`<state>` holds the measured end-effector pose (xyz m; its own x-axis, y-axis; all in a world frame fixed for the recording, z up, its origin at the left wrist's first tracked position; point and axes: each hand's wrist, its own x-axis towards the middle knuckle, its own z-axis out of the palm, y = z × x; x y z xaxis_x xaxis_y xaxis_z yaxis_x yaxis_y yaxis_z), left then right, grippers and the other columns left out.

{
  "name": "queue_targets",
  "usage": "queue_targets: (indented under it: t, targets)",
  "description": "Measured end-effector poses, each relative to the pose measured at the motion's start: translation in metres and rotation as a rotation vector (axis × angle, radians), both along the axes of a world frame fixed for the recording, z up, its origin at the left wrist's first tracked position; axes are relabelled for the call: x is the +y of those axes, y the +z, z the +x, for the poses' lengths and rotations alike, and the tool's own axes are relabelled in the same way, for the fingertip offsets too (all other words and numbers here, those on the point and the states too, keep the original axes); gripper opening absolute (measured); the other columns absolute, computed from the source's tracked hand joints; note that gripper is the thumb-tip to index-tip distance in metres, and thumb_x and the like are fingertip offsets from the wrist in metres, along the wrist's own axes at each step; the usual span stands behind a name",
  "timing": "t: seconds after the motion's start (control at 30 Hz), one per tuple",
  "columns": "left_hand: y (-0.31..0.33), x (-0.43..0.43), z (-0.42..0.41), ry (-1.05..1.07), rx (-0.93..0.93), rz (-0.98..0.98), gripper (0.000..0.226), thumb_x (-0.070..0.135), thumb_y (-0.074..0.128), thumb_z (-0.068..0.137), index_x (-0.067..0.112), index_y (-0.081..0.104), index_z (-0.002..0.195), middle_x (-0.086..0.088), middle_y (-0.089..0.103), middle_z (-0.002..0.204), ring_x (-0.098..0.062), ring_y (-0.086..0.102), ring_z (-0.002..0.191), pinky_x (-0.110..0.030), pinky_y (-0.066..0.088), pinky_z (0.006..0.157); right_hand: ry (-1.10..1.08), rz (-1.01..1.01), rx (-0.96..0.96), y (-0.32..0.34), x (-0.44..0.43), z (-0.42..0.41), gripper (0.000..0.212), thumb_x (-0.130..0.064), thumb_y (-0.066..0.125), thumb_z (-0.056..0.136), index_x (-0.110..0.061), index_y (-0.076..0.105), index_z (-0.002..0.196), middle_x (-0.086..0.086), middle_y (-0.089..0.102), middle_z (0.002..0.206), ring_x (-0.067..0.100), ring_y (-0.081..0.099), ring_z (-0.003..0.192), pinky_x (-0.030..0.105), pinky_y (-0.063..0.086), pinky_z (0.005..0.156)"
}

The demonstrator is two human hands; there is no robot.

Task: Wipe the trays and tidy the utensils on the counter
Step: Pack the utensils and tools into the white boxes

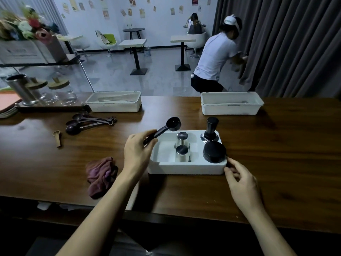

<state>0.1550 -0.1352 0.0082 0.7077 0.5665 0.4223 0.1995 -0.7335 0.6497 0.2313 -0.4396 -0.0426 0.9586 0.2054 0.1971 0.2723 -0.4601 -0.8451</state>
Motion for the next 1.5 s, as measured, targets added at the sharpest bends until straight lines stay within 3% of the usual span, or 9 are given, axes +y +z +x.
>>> queue_targets:
  t: [0.23,0.43,0.7,0.8,0.93,1.13,1.23,1.3,1.5]
  targets:
    - [0.01,-0.031,0.019,-0.224,0.098,0.099,0.027,0.014,0.078,0.086,0.022,0.078,0.112,0.007,0.077,0.105,-0.006,0.058,0.098,-0.004,0.035,0.075,0.005,-0.035,-0.014,0.0,-0.002,0.0,0.036,-0.022,0.059,0.099,-0.022,0.061,0.135,-0.005,0.065,0.117,-0.003,0.057,0.097,0.027,0.053,0.082]
    - [-0.002,-0.027,0.022,-0.234,0.199,0.135,0.027,0.023,0.081,0.084,0.029,0.078,0.11,0.007,0.078,0.096,-0.016,0.07,0.093,-0.029,0.049,0.079,0.015,-0.056,0.003,0.0,-0.002,0.0,0.037,-0.022,0.059,0.1,-0.022,0.06,0.136,-0.007,0.064,0.115,-0.005,0.056,0.095,0.013,0.043,0.077]
    - [-0.008,-0.017,0.024,-0.216,0.294,0.129,0.032,0.038,0.065,0.078,0.037,0.077,0.107,0.01,0.076,0.09,-0.014,0.071,0.092,-0.036,0.054,0.084,0.038,-0.085,0.043,0.002,-0.003,0.0,0.045,-0.031,0.057,0.1,-0.027,0.052,0.145,0.002,0.064,0.128,0.008,0.057,0.103,0.024,0.045,0.085]
    - [-0.009,-0.016,0.023,-0.195,0.352,0.119,0.034,0.031,0.069,0.084,0.031,0.077,0.117,-0.002,0.077,0.107,-0.029,0.063,0.121,-0.041,0.046,0.098,0.048,-0.087,0.048,0.005,-0.002,0.0,0.048,-0.034,0.058,0.099,-0.03,0.05,0.146,0.004,0.065,0.129,0.008,0.057,0.101,0.024,0.044,0.084]
    - [-0.012,-0.021,0.012,-0.197,0.306,0.051,0.035,0.016,0.075,0.092,0.016,0.073,0.127,-0.003,0.067,0.136,-0.024,0.046,0.143,-0.036,0.039,0.114,0.114,-0.058,0.064,0.009,-0.004,0.004,0.056,-0.039,0.062,0.097,-0.035,0.044,0.15,0.0,0.063,0.134,0.012,0.06,0.109,0.013,0.042,0.076]
    - [-0.021,-0.027,-0.024,-0.087,0.261,-0.142,0.063,0.045,0.063,0.099,0.021,0.045,0.154,0.005,0.036,0.163,-0.014,0.035,0.149,-0.031,0.031,0.114,0.272,-0.036,0.144,0.024,-0.002,0.017,0.068,-0.047,0.064,0.093,-0.046,0.031,0.153,-0.014,0.049,0.148,0.018,0.054,0.13,0.024,0.045,0.096]
    - [-0.016,-0.034,-0.036,-0.099,0.223,-0.186,0.058,0.046,0.064,0.098,0.029,0.048,0.15,0.04,0.056,0.126,0.011,0.054,0.111,-0.028,0.042,0.095,0.291,-0.042,0.156,0.027,0.002,0.022,0.072,-0.051,0.065,0.092,-0.044,0.029,0.154,-0.016,0.046,0.152,0.017,0.046,0.138,0.033,0.04,0.111]
    - [-0.012,-0.038,-0.04,-0.105,0.243,-0.201,0.049,0.039,0.069,0.096,0.042,0.052,0.142,0.061,0.049,0.095,0.022,0.052,0.089,-0.026,0.039,0.084,0.301,-0.043,0.161,0.029,0.004,0.024,0.074,-0.051,0.066,0.091,-0.043,0.029,0.155,-0.016,0.044,0.153,0.015,0.04,0.142,0.026,0.035,0.109]
    - [-0.011,-0.033,-0.045,-0.103,0.257,-0.259,0.065,0.048,0.076,0.087,0.058,0.045,0.142,0.058,0.052,0.088,0.025,0.057,0.087,-0.03,0.047,0.089,0.351,-0.048,0.225,0.032,0.007,0.035,0.087,-0.048,0.074,0.086,-0.046,0.023,0.156,-0.018,0.04,0.154,0.012,0.032,0.146,0.024,0.029,0.104]
